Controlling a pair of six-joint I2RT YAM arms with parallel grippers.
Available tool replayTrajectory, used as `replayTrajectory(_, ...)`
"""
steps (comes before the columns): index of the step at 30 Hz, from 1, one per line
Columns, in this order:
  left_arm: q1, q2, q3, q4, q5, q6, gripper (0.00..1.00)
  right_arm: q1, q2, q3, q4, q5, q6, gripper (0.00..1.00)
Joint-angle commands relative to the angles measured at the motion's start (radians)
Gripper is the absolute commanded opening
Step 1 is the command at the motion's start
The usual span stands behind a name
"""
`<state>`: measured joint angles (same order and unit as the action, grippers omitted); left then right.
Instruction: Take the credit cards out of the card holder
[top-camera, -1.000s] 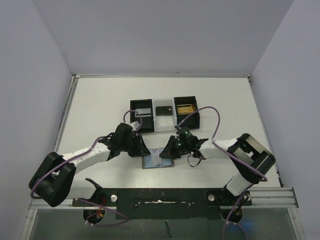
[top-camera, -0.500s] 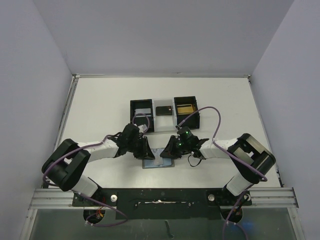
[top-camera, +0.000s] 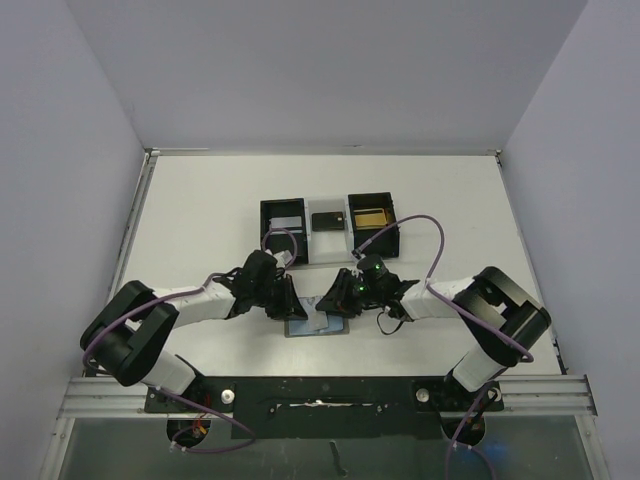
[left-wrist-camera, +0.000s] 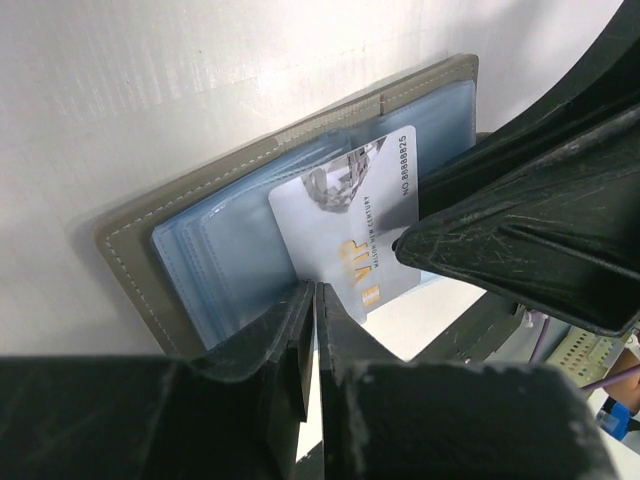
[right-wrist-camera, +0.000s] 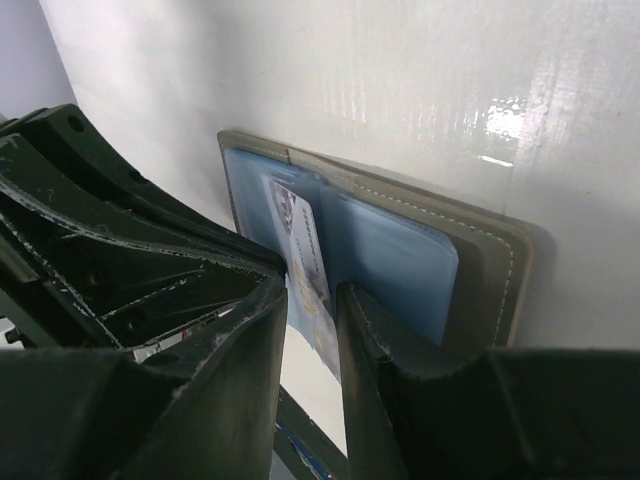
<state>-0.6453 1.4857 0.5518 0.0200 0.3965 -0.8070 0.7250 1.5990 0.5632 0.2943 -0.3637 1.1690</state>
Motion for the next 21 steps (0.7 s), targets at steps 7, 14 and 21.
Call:
replayTrajectory(7, -0.002, -0.014, -0.039, -0.06, -0.102, 0.017, 0.05, -0.036, 0.035, -0.117, 0.368, -0.09, 0.092, 0.25)
replayTrajectory(14, -0.001, -0.017, -0.045, -0.055, -0.093, 0.017, 0.05, -0.033, 0.034, -0.085, 0.323, -0.09, 0.075, 0.23)
replayTrajectory(21, -0.001, -0.016, -0.051, -0.047, -0.1, 0.018, 0.05, -0.017, 0.07, -0.053, 0.31, -0.104, 0.064, 0.2)
